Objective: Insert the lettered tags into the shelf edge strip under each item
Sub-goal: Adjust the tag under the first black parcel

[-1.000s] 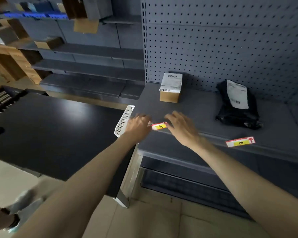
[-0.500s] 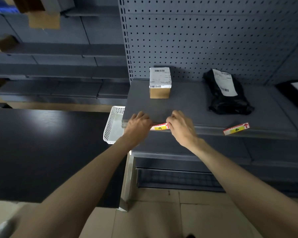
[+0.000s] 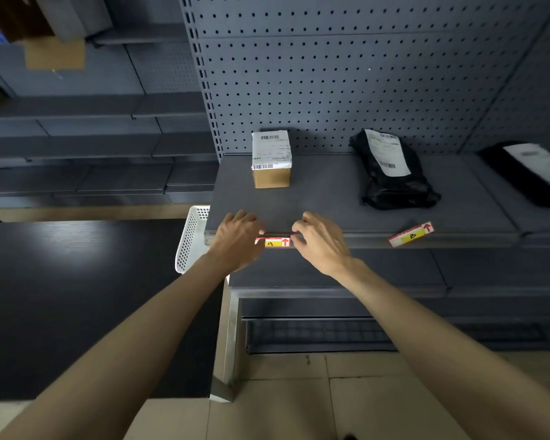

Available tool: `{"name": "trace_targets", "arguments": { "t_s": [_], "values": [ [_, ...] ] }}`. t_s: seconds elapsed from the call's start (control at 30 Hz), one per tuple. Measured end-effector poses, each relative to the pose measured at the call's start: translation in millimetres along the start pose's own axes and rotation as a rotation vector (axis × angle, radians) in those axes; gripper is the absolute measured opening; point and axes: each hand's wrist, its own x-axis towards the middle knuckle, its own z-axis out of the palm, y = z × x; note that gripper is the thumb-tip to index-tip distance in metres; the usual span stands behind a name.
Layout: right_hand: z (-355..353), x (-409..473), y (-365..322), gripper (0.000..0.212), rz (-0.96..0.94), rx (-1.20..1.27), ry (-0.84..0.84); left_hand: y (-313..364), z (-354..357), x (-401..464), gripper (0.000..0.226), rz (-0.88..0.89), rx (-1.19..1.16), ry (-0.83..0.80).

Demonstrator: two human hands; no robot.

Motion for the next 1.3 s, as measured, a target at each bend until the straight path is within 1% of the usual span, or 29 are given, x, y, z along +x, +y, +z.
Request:
{"name": "trace_targets", "arguments": {
  "t_s": [0.1,0.23,0.37,0.47,0.63,0.77,0.9,1.03,1.13,1.2,1.3],
  "values": [
    [-17,-13,29,0.014,0.019,0.005,0.007,28,-1,10,0.016,0.015,-0.083,0.043],
    [-43,-36,80,0.014,0.059,-0.032,0.004,82,6,36,0.017,0.034,-0.154,0.042],
    [-67,-60,131,0.014,0.131,-0.099,0.019,142,17,60,0.021,0.079,-0.152,0.04],
    [-80,-76,167,0.016,0.179,-0.141,-0.004,181,27,77,0.023,0.068,-0.138,0.029],
    [-88,-92,207,0.013,0.098,-0.152,-0.031,228,45,96,0.021,0.002,-0.098,0.026],
    [-86,-94,222,0.013,0.029,-0.124,-0.022,246,60,102,0.022,-0.085,-0.058,0.02],
    [-81,-96,226,0.017,-0.012,-0.086,-0.028,257,70,104,0.016,-0.131,-0.052,0.045],
    [-76,-96,231,0.013,0.001,-0.104,-0.03,262,75,107,0.015,-0.154,-0.036,0.083],
    [-74,-96,233,0.002,0.02,-0.132,-0.015,262,76,109,0.01,-0.077,0.029,0.061],
    [-73,-96,234,0.003,0.041,-0.113,0.005,260,75,109,0.002,-0.019,0.105,0.024],
    [-69,-96,238,0.005,0.067,-0.065,0.011,261,72,108,0.007,0.024,0.154,-0.002]
  ]
}}
